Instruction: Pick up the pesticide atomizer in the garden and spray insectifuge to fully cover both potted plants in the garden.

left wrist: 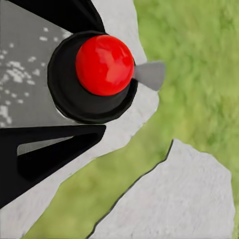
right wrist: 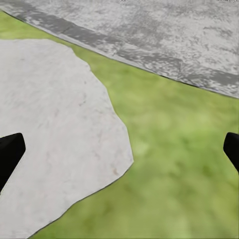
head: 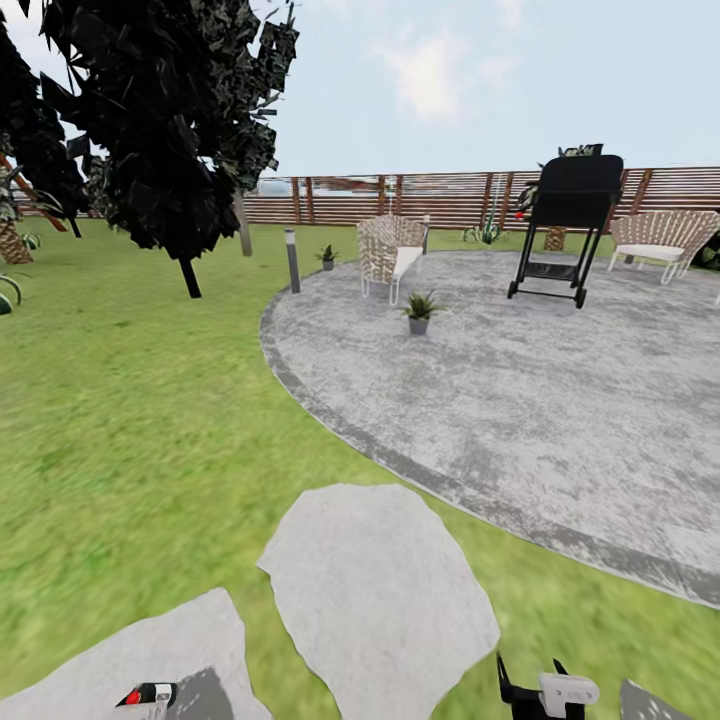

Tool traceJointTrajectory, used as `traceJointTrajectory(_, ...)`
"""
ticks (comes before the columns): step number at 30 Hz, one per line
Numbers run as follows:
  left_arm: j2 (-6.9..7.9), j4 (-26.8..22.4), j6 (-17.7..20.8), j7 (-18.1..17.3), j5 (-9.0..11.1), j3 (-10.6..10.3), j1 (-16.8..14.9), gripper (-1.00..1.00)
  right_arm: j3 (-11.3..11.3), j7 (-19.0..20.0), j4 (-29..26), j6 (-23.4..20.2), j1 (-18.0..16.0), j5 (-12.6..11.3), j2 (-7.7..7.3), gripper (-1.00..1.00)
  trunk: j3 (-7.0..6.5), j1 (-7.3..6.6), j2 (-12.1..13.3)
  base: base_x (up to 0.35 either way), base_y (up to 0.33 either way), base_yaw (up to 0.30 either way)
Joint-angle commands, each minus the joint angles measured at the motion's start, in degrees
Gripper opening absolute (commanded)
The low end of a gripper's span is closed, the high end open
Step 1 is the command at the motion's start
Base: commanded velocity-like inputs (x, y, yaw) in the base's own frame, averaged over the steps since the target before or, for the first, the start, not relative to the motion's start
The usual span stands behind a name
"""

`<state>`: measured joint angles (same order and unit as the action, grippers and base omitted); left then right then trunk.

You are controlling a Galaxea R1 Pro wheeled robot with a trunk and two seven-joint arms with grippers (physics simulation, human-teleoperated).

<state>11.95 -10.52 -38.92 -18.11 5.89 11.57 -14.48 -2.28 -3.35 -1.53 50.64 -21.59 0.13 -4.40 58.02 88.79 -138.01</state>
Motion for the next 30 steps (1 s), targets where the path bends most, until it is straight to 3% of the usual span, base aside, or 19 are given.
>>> traceJointTrajectory(1, 0.01, 0.1, 0.0, -0.6, 0.6, 0.1, 0.0, -1.00, -0.2, 0.0, 0.0, 0.2, 0.0, 0.0, 0.00, 1.00, 0.05, 0.02, 0.0, 0.340, 0.000, 0.000)
traceJointTrajectory(4, 0.08, 0.0, -0.1, -0.6, 0.6, 0.2, 0.0, -1.00, -0.2, 0.0, 0.0, 0.2, 0.0, 0.0, 0.00, 1.00, 0.05, 0.02, 0.0, 0.340, 0.000, -0.005)
traceJointTrajectory(5, 2.46, -0.3, -0.2, -0.5, 1.5, 2.3, 0.1, -1.00, -0.3, 0.0, 0.0, 0.2, 0.0, 0.0, 0.00, 1.00, 0.05, 0.02, 0.0, 0.340, 0.000, -0.200)
traceJointTrajectory(6, 9.65, -0.3, -0.3, -0.6, 5.6, 10.7, 3.5, -1.00, -0.2, 0.0, 0.0, 0.2, 0.0, 0.0, 0.00, 1.00, 0.05, 0.02, 0.0, 0.340, 0.000, -0.042)
traceJointTrajectory(7, 10.30, -0.7, -1.6, -0.7, 6.2, 12.8, 5.2, -1.00, -0.2, 0.0, 0.0, 0.2, 0.0, 0.0, 0.00, 1.00, 0.05, 0.02, 0.0, 0.340, 0.000, -0.009)
traceJointTrajectory(8, 10.35, -0.8, -2.0, -0.7, 6.3, 13.2, 5.5, -1.00, -0.2, 0.0, 0.0, 0.2, 0.0, 0.0, 0.00, 1.00, 0.05, 0.02, 0.0, 0.341, 0.000, -0.003)
traceJointTrajectory(14, 10.08, -0.8, -1.5, -0.9, 5.8, 13.0, 5.4, -1.00, -0.2, 0.0, 0.0, 0.2, 0.0, 0.0, 0.00, 1.00, 0.05, 0.02, 0.0, 0.340, 0.000, 0.000)
traceJointTrajectory(15, 9.67, -0.9, -1.3, -1.1, 5.4, 12.8, 5.1, -1.00, -0.2, 0.0, 0.0, 0.2, 0.0, 0.0, 0.00, 1.00, 0.05, 0.02, 0.0, 0.340, -0.042, 0.000)
traceJointTrajectory(16, 7.30, -0.9, -0.4, -1.0, 2.3, 11.5, 1.9, -1.00, -0.3, -0.1, 0.0, 0.1, 0.0, 0.0, 0.00, 1.00, 0.05, 0.02, 0.0, 0.340, -0.079, 0.000)
traceJointTrajectory(17, 4.52, -0.9, 0.9, -0.7, -3.6, 10.5, -1.9, -1.00, -0.3, -0.1, 0.0, 0.1, 0.0, 0.0, 0.00, 1.00, 0.05, 0.02, 0.0, 0.340, -0.089, 0.000)
traceJointTrajectory(18, 1.60, -0.9, 1.3, -0.6, -7.1, 10.3, -4.3, -1.00, -0.3, -0.1, 0.0, 0.1, 0.0, 0.0, 0.00, 1.00, 0.05, 0.02, 0.0, 0.340, -0.091, 0.000)
traceJointTrajectory(20, -2.24, -0.9, 1.4, -0.5, -10.5, 10.1, -6.1, -1.00, -0.2, -0.1, 0.0, 0.1, 0.0, 0.0, 0.00, 1.00, 0.05, 0.02, 0.0, 0.340, -0.092, 0.000)
traceJointTrajectory(21, -3.81, -0.9, 1.5, 0.5, -13.5, 10.1, -6.5, -1.00, -0.2, -0.1, 0.0, 0.1, 0.0, 0.0, 0.00, 1.00, 0.05, 0.02, 0.0, 0.340, -0.092, 0.000)
traceJointTrajectory(24, -4.27, -0.6, 1.4, 6.5, -15.0, 9.9, -6.6, -1.00, -0.2, -0.1, 0.0, 0.1, 0.0, 0.0, 0.00, 1.00, 0.05, 0.02, 0.0, 0.339, -0.129, 0.000)
traceJointTrajectory(30, -4.21, -0.6, 1.3, 7.2, -15.0, 9.7, -6.6, -1.00, -0.2, -0.1, 0.0, 0.1, 0.0, 0.0, 0.00, 1.00, 0.05, 0.02, 0.0, 0.338, -0.089, -0.138)
